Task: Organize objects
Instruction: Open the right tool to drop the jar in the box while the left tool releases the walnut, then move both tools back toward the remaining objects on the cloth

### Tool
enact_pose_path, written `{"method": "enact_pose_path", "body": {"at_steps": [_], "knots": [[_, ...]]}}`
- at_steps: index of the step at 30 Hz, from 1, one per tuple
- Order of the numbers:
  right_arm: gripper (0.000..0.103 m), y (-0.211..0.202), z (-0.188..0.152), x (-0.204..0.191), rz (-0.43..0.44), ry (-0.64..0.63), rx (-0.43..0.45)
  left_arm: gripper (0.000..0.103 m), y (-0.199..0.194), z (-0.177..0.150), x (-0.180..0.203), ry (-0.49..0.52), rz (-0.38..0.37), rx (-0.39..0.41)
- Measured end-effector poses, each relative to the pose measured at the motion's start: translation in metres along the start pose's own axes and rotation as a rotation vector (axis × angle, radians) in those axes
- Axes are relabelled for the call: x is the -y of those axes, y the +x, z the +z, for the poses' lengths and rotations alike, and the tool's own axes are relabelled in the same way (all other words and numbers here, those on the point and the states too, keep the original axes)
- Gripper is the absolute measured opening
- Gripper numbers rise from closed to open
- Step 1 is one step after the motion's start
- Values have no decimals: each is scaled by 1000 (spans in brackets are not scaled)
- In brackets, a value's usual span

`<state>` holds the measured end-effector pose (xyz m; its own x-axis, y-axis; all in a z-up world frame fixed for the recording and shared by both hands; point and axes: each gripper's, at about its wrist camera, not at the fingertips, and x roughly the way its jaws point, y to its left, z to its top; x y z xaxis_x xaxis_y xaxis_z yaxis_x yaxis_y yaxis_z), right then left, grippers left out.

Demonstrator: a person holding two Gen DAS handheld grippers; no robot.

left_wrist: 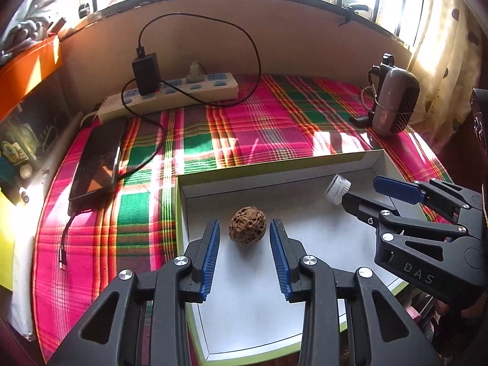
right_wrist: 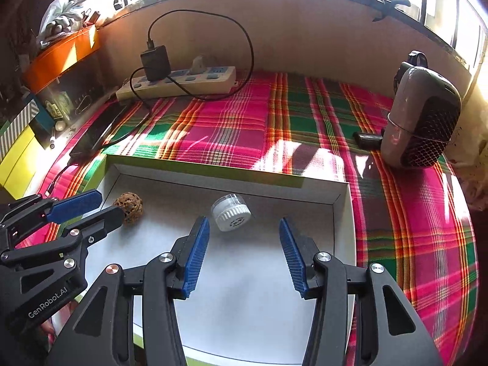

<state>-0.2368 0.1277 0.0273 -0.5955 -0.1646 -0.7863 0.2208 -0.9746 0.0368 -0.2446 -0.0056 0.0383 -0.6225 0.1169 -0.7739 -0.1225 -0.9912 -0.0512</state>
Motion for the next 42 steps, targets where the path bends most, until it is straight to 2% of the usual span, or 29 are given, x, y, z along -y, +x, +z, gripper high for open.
{"method": "enact_pose_path", "body": {"at_steps": [11,26,33,42], "knots": [[49,-39,-17,2,-3,27,58,32,-32,-21,4,-28,5,28],[49,-79,-57,0,-4,47,101,32,-73,-60,10,-44,36,67],[49,-98,-79,6,-6,63,125,32,-88,-84,1,-70,46,82],[49,-114,-109,23,-49,97,139,32,-97,-112,-16,-140,4,93]]}}
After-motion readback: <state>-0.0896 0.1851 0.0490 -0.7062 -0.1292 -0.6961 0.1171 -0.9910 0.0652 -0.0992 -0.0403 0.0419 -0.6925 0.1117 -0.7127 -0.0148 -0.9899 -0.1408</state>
